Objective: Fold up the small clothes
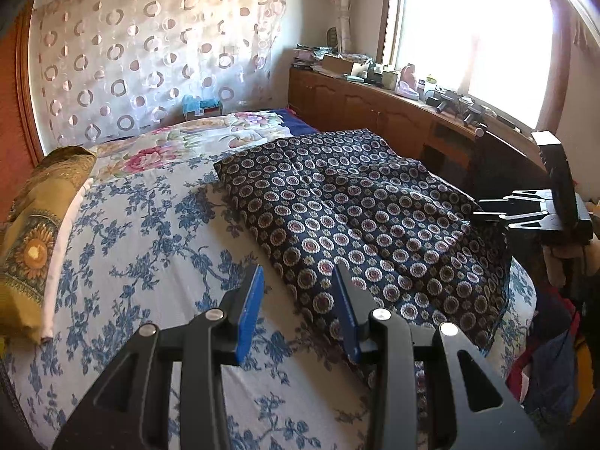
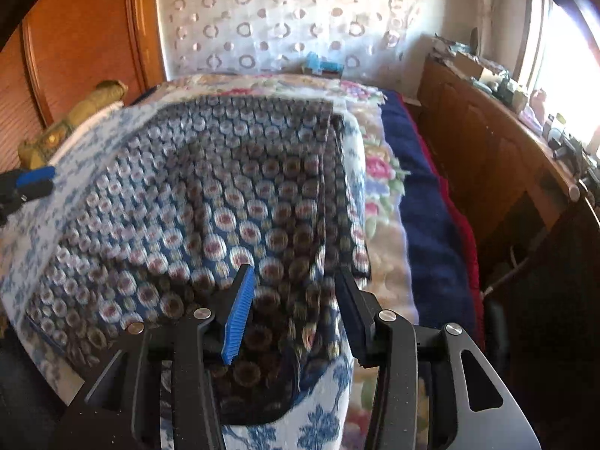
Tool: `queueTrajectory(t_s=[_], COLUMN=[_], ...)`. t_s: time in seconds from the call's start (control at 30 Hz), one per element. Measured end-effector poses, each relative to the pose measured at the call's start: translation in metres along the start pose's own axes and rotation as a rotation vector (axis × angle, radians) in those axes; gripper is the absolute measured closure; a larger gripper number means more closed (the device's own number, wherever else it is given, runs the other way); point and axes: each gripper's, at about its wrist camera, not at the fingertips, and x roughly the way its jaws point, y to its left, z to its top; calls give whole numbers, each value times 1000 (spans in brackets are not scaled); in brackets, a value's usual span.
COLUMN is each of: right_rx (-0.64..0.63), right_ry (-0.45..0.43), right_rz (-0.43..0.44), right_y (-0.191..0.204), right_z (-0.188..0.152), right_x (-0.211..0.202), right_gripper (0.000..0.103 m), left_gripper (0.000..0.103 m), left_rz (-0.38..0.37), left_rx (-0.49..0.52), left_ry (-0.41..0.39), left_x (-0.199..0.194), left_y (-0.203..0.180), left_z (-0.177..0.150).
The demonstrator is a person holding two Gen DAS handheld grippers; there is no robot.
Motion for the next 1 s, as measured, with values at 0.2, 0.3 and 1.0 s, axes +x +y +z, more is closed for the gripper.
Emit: queueTrajectory(t_s=[0.2, 0.3, 1.0], right_rx=[-27, 27, 121], right_ry=[-24, -63, -87], right_rz=[-47, -61, -19], right_y=[0, -9, 3], right_z=[-8, -10, -44], right_x=[-6, -23, -38], right_gripper=[103, 103, 45], left_gripper=[66, 66, 66], left_rz=[7, -16, -146], left_rx=[4, 12, 1], left_ry=[0, -3, 166], left_x=[-15, -20, 5], left_y=[-7, -9, -36], left_z=[-9, -9, -50])
